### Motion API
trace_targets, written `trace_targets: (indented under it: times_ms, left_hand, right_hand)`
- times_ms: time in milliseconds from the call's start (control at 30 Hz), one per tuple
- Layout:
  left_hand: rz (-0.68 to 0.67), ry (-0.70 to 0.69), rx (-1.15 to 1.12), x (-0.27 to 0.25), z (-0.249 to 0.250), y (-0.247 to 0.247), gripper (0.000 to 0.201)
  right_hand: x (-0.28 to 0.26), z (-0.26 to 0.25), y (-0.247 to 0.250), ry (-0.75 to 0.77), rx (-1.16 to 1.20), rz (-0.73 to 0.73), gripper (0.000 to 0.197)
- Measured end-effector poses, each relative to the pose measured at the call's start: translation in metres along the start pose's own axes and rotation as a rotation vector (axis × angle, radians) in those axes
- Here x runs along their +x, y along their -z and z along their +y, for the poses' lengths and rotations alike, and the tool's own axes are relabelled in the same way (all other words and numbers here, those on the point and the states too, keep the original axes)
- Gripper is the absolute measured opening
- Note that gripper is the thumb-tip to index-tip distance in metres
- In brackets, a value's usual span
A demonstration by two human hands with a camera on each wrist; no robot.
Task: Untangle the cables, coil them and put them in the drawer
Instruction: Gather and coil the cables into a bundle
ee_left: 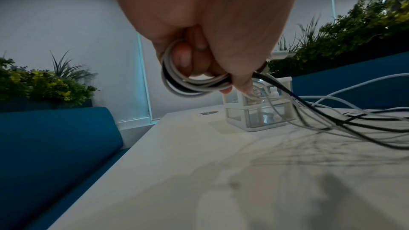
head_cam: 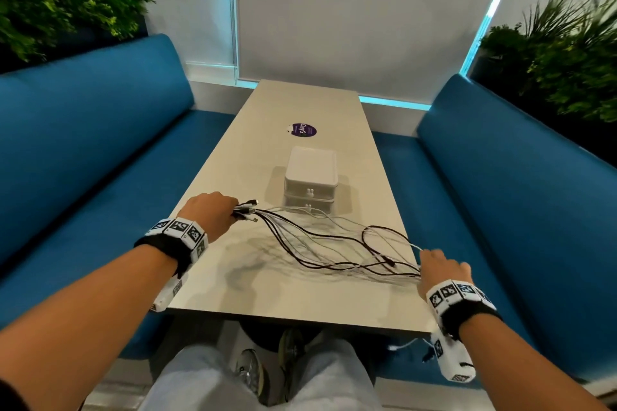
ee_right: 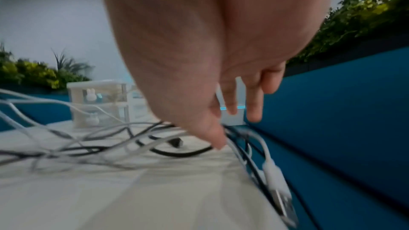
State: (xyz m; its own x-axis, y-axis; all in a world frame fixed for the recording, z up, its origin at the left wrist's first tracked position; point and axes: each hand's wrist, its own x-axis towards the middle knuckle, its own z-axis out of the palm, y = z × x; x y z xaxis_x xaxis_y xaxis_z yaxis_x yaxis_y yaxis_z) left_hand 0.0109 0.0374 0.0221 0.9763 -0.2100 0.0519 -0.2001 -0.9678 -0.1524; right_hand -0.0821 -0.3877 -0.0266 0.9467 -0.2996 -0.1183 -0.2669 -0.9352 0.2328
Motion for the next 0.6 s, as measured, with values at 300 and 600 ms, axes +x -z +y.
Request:
trace_targets:
  times_ms: [300, 600]
  left_hand:
    - [0.010, -0.033, -0.016, -0.006, 0.000, 0.005, 0.026]
    - [0.051, -0.033, -0.003, -0.007, -0.007, 0.012, 0.022]
  right_hand:
    - [0.015, -0.052, 0.018, 0.353, 0.430, -0.020, 0.120]
    - [0.022, -0.048, 0.000, 0.240, 0.193, -0.140, 0.068]
